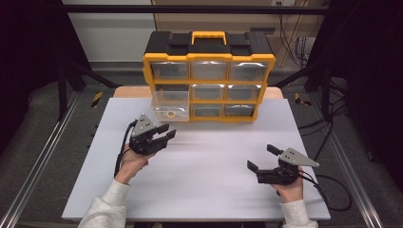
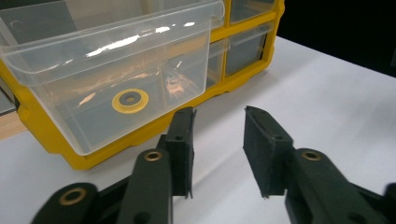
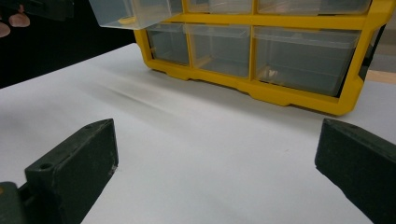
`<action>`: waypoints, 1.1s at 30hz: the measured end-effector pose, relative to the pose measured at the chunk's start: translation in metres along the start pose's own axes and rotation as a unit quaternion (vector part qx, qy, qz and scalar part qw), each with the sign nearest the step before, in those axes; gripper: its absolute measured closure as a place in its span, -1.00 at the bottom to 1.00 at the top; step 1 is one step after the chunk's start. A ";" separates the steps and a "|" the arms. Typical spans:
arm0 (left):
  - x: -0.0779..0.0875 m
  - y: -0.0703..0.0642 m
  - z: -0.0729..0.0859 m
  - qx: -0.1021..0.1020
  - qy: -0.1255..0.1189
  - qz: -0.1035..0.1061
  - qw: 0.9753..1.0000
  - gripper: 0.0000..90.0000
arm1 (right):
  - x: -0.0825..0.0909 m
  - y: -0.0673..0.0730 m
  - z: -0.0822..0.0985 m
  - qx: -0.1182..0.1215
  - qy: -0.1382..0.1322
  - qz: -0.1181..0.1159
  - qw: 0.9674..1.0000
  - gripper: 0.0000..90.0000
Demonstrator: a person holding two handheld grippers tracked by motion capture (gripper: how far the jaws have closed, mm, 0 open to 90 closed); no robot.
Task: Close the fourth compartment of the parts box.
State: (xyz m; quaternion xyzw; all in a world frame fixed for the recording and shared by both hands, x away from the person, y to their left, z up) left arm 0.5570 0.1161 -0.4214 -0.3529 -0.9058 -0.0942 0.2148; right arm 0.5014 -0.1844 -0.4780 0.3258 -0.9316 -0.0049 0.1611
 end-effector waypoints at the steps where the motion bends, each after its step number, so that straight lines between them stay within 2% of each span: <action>1: -0.001 0.001 0.000 0.001 0.002 -0.002 1.000 0.50 | 0.000 0.000 0.000 0.001 0.000 0.000 1.000 -1.00; 9: -0.008 0.006 -0.003 -0.004 0.015 -0.016 1.000 0.85 | -0.001 0.000 0.001 0.002 0.001 0.000 1.000 -1.00; 15: -0.011 0.014 -0.007 -0.001 0.022 -0.025 0.999 0.98 | -0.001 0.000 0.001 0.002 0.001 0.000 1.000 -1.00; 33: -0.020 0.030 -0.020 -0.001 0.025 -0.040 0.999 0.99 | -0.001 0.000 0.001 0.003 0.001 0.001 1.000 -1.00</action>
Point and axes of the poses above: each handheld gripper's, and its own axes: x roughly backward along the jaws, z roughly out of its underside, y roughly to its left, the point moved 10 cm from there along -x, roughly forward along the jaws, and after that the axes turned 2 degrees about y, right-handed, at the moved point
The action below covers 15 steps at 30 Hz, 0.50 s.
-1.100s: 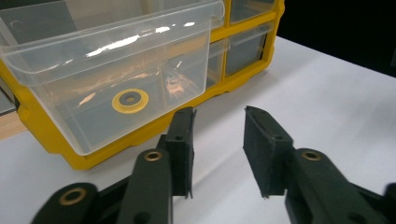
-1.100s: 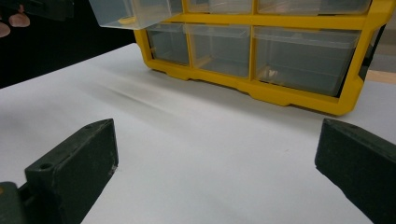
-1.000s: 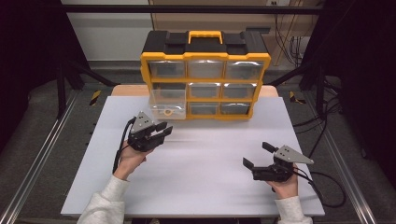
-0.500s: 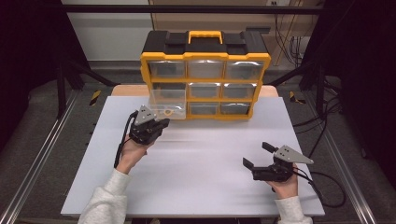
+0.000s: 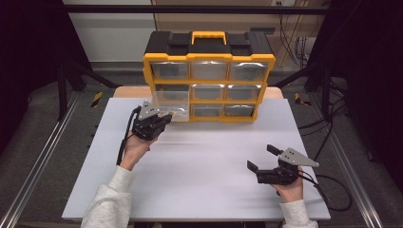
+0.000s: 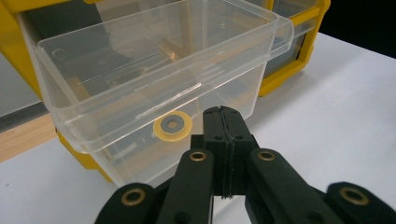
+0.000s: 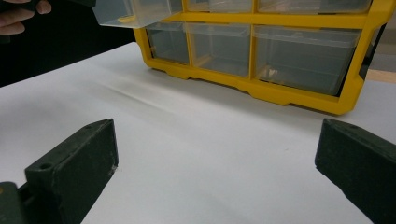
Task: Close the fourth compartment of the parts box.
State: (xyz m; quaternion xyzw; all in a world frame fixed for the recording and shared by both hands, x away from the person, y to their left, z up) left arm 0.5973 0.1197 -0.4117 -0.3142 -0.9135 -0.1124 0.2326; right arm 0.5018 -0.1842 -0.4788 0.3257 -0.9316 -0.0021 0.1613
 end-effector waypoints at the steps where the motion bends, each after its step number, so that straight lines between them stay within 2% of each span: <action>1: 0.000 0.001 0.000 0.001 0.000 -0.001 1.000 0.99 | 0.000 0.000 0.000 0.000 0.000 0.000 1.000 -1.00; 5: -0.002 0.004 -0.002 0.006 -0.002 -0.002 1.000 0.99 | 0.000 0.000 0.000 0.000 0.000 0.000 1.000 -1.00; 15: -0.004 0.008 -0.008 0.004 -0.002 -0.002 1.000 0.99 | 0.000 0.000 0.000 -0.001 0.001 0.000 1.000 -1.00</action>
Point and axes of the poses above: each handheld gripper's, and its own axes: x roughly backward along the jaws, z roughly out of its underside, y roughly to its left, the point moved 10 cm from there along -x, roughly forward along the jaws, and after that the axes turned 2 degrees about y, right-handed, at the moved point
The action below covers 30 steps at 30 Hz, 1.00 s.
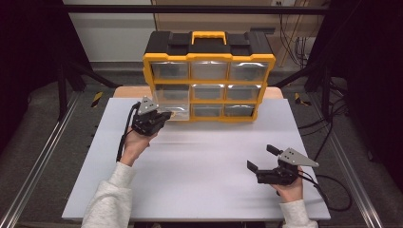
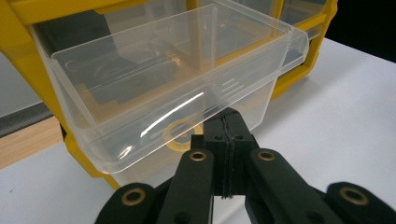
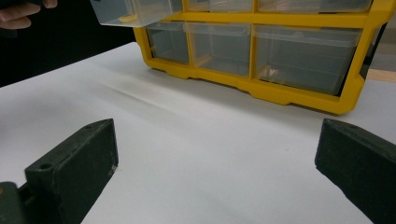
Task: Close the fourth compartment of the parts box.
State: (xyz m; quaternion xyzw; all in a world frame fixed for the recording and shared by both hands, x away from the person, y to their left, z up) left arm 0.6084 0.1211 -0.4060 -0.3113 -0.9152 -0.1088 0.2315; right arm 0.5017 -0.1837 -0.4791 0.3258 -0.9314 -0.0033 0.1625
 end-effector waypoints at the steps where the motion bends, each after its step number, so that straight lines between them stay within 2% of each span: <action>1: 0.000 0.001 0.000 -0.003 0.001 -0.003 1.000 0.99 | 0.000 0.000 0.000 0.001 0.000 0.000 1.000 -1.00; 6: -0.003 0.006 -0.003 0.007 -0.001 0.002 1.000 0.99 | 0.000 0.000 0.000 0.001 0.000 0.000 1.000 -1.00; 12: -0.007 0.009 -0.006 0.000 -0.001 -0.003 1.000 0.99 | 0.000 0.000 0.000 0.001 -0.001 0.001 1.000 -1.00; 30: -0.022 0.022 -0.017 0.005 -0.005 -0.013 1.000 0.99 | 0.000 0.000 0.001 0.001 0.003 0.001 1.000 -1.00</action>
Point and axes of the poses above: each handheld gripper's, and its own axes: x roughly backward along the jaws, z roughly out of its underside, y roughly to its left, the point moved 10 cm from there along -x, roughly forward along the jaws, and after that the axes turned 2 degrees about y, right-handed, at the moved point
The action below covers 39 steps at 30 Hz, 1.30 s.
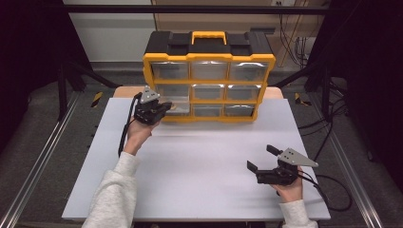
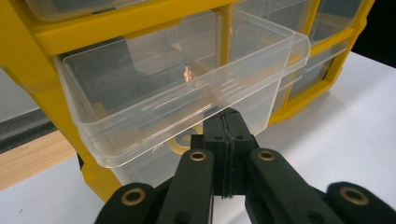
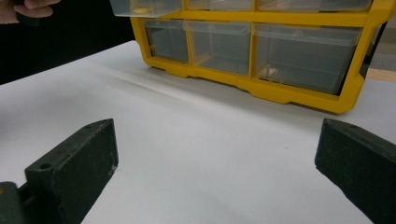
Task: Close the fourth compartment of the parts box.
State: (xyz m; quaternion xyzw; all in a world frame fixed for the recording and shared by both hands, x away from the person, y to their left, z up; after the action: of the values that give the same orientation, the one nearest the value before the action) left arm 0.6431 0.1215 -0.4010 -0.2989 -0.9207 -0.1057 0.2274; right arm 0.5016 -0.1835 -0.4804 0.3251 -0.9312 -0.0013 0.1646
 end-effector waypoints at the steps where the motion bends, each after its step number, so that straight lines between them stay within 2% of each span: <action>1: -0.001 0.000 -0.001 0.001 -0.002 0.000 1.000 0.99 | 0.000 0.000 0.000 0.000 0.000 0.000 1.000 -1.00; 21: -0.017 0.012 -0.009 -0.001 -0.010 -0.007 1.000 0.99 | -0.001 0.000 0.001 0.003 0.001 0.000 1.000 -1.00; 39: -0.027 0.023 -0.016 -0.013 -0.005 -0.027 1.000 0.99 | -0.001 0.001 0.002 0.000 0.003 0.000 1.000 -1.00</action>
State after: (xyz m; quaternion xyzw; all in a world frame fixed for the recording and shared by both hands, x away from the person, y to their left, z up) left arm 0.6818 0.1206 -0.3993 -0.2771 -0.9283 -0.1224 0.2157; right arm 0.5017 -0.1823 -0.4827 0.3255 -0.9306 -0.0005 0.1677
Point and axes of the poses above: each handheld gripper's, and its own axes: x roughly backward along the jaws, z roughly out of its underside, y roughly to its left, the point moved 10 cm from there along -x, roughly forward along the jaws, and after that the axes turned 2 degrees about y, right-handed, at the moved point
